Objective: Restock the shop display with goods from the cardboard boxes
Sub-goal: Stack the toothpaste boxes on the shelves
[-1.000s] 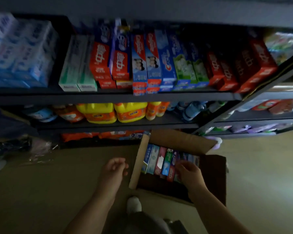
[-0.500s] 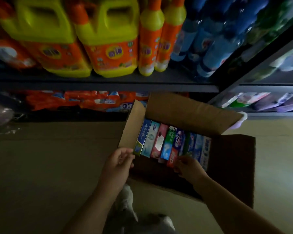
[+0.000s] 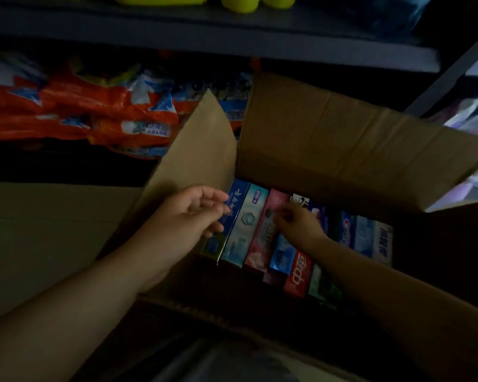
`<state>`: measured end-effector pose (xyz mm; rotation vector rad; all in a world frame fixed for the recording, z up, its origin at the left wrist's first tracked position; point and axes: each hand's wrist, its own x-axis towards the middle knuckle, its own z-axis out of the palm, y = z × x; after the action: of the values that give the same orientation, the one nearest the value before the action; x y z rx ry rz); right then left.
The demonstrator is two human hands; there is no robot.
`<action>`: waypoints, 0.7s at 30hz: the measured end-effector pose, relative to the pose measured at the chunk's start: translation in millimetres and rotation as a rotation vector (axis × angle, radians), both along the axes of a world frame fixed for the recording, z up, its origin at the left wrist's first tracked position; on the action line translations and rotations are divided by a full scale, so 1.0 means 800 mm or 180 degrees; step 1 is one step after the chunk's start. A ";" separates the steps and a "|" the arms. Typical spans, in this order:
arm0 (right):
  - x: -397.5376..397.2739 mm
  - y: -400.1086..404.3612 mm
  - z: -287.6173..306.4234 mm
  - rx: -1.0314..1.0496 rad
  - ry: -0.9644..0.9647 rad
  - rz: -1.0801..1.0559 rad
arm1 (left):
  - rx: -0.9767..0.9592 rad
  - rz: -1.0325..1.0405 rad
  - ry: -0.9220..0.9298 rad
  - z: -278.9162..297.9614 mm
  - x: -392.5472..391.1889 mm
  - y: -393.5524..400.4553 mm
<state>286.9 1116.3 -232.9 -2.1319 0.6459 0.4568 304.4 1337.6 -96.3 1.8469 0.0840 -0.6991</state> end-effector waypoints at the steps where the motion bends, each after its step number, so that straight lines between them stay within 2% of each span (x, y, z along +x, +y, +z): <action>1: -0.012 -0.001 -0.004 -0.0026 -0.0014 -0.0098 | -0.0007 0.0055 0.0011 0.002 -0.004 0.001; 6: -0.072 -0.006 -0.026 -0.0348 -0.0090 -0.0562 | 0.0101 -0.0090 -0.0003 0.006 -0.026 0.002; 10: -0.102 0.003 -0.044 -0.0100 -0.0177 -0.0995 | 0.0330 -0.0383 0.0002 0.000 -0.043 0.000; 16: -0.122 0.012 -0.046 0.0082 -0.0115 -0.1266 | 0.0219 0.0000 0.0206 0.008 -0.045 -0.030; 21: -0.112 0.026 -0.062 0.0148 0.0029 -0.1126 | 0.0097 0.0311 0.0375 -0.021 -0.055 -0.072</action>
<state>197.6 1137.3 -282.8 -1.9196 0.9852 0.2833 260.0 1279.8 -112.7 1.8168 0.2612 -0.7415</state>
